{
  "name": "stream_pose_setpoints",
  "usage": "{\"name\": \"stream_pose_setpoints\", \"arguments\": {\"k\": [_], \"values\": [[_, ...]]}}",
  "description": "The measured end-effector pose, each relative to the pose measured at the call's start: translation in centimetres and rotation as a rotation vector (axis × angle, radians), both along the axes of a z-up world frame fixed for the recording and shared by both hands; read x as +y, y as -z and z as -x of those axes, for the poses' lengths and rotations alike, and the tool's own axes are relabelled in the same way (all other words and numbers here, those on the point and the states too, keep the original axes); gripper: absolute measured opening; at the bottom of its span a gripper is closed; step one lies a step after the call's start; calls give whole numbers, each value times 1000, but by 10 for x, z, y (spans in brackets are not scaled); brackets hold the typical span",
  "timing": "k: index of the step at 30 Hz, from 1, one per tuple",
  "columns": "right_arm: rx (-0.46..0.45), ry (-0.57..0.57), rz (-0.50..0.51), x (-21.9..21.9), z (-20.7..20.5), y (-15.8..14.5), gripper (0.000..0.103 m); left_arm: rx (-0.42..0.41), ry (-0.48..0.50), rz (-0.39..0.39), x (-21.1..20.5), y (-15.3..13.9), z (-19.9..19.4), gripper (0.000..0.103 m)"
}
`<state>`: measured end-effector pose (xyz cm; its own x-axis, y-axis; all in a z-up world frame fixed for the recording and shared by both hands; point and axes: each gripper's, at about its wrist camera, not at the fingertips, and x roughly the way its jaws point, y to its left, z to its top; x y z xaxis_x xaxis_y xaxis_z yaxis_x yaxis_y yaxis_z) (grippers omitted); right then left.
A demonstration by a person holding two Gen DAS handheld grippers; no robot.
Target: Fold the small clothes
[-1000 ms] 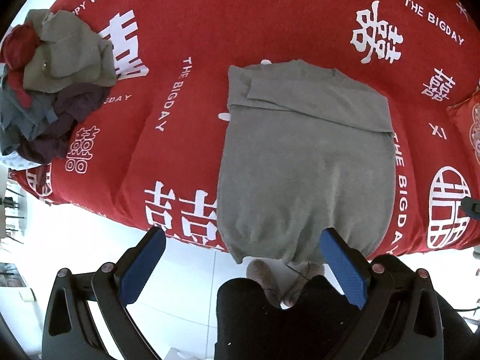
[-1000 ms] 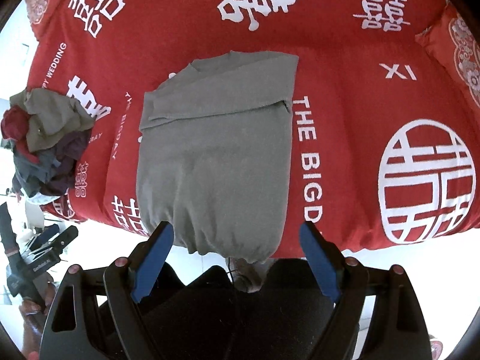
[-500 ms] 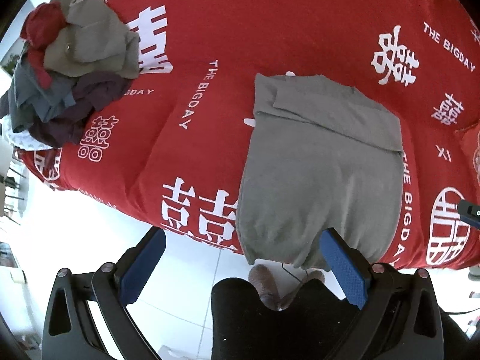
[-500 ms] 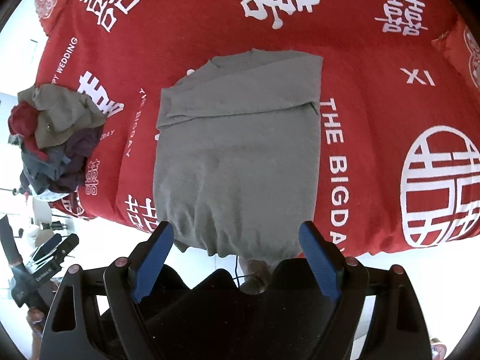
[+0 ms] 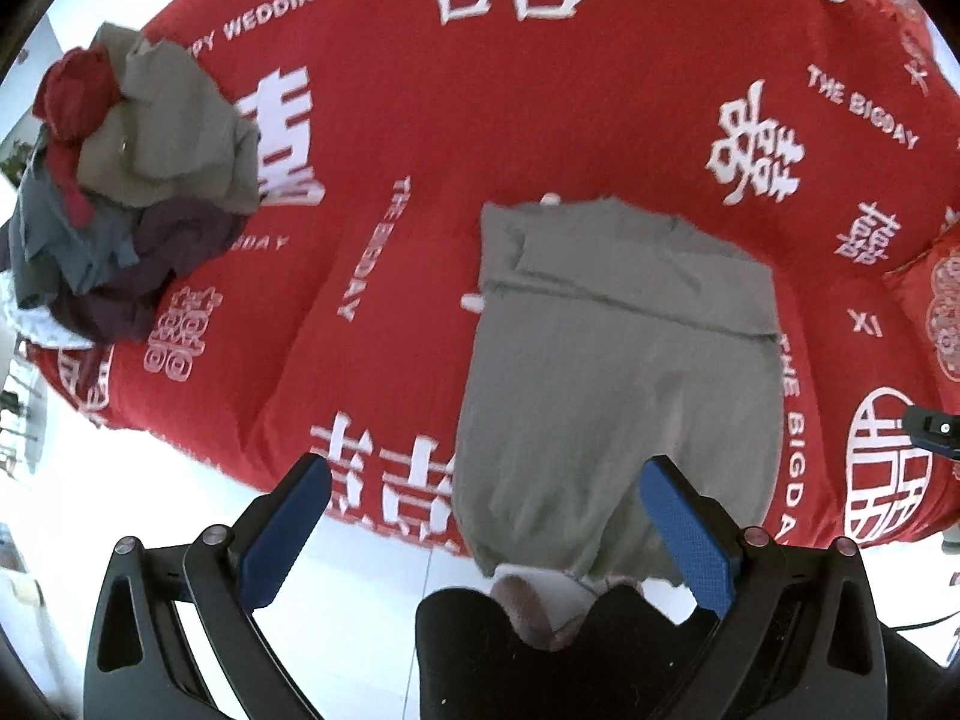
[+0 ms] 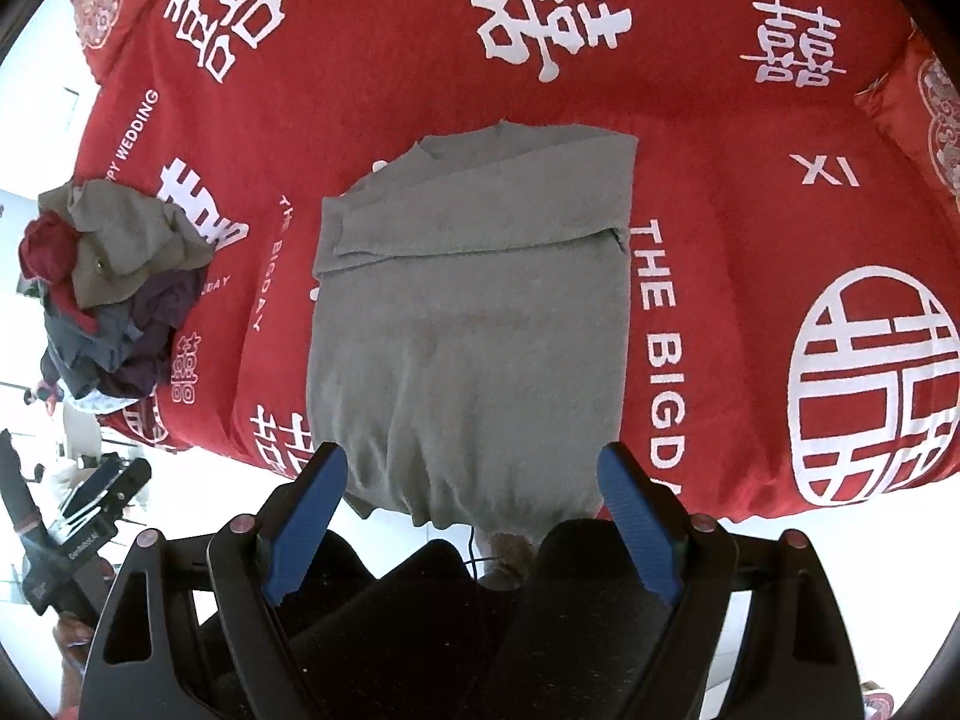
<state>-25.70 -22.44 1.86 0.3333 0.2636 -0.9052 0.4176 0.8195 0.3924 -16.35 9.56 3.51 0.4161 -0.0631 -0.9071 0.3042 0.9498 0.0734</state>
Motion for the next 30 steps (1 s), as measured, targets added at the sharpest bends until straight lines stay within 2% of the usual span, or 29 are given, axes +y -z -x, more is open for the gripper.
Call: {"name": "stream_pose_setpoints", "arguments": {"k": [2, 5, 7, 11, 17, 22, 30], "values": [[-10, 3, -2, -2, 0, -2, 88, -25, 24, 20, -4, -4, 0, 103], [-28, 7, -9, -4, 0, -5, 88, -19, 57, 64, -9, -10, -1, 103], [-38, 2, -6, -4, -1, -8, 88, -13, 58, 61, -14, -11, -1, 103], [-52, -7, 4, -4, -4, -13, 88, 59, 14, 70, -19, -6, -2, 103], [-78, -13, 9, -5, -6, -18, 88, -7, -32, 29, -19, -17, 4, 103], [-93, -9, -3, -6, -6, -18, 88, 12, -35, -24, -21, -13, 5, 103], [-99, 6, -28, -15, 1, -14, 88, 17, -45, -31, -23, -14, 11, 103]]}}
